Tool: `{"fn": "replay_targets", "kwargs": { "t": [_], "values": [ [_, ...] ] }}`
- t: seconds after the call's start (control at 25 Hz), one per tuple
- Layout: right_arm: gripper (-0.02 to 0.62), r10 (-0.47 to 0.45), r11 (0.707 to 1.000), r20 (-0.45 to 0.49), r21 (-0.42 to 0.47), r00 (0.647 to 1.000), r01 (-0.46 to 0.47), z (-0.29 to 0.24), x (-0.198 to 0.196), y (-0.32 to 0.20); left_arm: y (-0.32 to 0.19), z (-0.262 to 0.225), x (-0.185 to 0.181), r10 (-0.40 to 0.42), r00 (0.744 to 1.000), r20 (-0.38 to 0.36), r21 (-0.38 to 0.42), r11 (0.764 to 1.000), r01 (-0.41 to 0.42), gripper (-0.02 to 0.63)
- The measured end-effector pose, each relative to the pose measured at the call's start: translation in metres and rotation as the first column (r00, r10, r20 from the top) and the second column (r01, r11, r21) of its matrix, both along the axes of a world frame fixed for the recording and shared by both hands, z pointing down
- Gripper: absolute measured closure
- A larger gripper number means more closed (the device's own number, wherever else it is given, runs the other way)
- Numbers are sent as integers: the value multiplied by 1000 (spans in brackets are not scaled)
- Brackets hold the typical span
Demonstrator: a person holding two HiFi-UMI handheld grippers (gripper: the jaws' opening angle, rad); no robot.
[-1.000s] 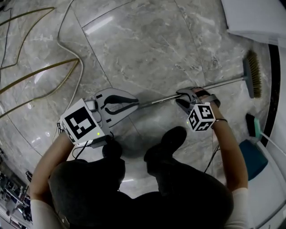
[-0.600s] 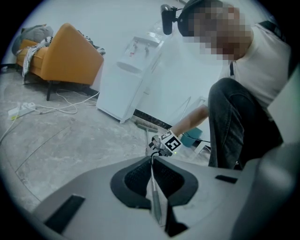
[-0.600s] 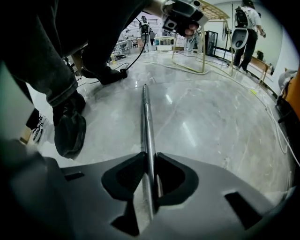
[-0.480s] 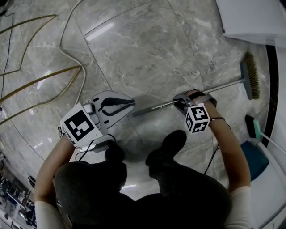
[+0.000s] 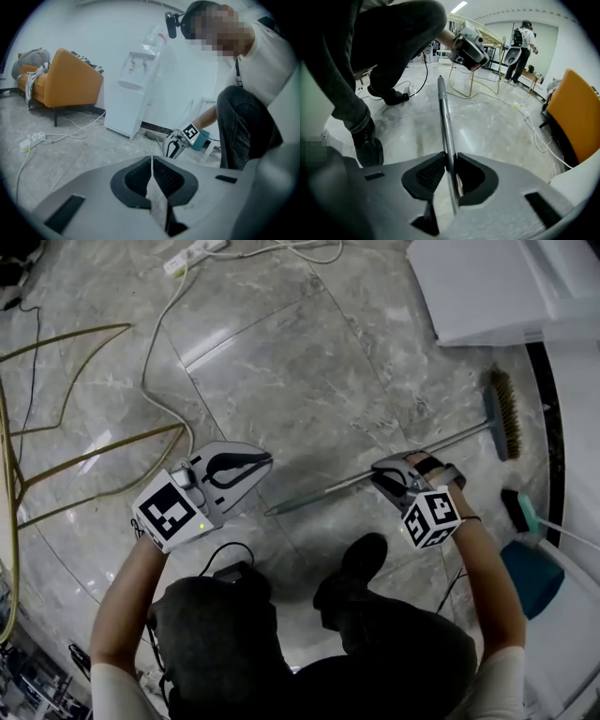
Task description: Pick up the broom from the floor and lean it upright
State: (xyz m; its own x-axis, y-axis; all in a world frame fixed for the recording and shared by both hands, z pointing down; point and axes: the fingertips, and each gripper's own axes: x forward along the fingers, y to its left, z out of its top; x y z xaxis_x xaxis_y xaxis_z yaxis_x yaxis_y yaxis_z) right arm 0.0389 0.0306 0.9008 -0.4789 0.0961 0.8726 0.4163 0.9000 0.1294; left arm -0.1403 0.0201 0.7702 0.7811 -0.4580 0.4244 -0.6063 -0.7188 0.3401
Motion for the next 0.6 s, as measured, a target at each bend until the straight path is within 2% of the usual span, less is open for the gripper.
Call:
{"fn": "replay_targets", "kwargs": {
  "t": [0.32, 0.6],
  "values": [
    [518, 126, 986, 98, 101, 987, -136, -100, 6, -45, -32, -65, -1, -16, 1000, -12, 124, 992, 17, 594],
    [520, 286, 931, 213, 168, 934, -323, -185, 37, -101, -53, -127, 19, 6, 1000, -10, 208, 978, -3, 594]
  ]
}}
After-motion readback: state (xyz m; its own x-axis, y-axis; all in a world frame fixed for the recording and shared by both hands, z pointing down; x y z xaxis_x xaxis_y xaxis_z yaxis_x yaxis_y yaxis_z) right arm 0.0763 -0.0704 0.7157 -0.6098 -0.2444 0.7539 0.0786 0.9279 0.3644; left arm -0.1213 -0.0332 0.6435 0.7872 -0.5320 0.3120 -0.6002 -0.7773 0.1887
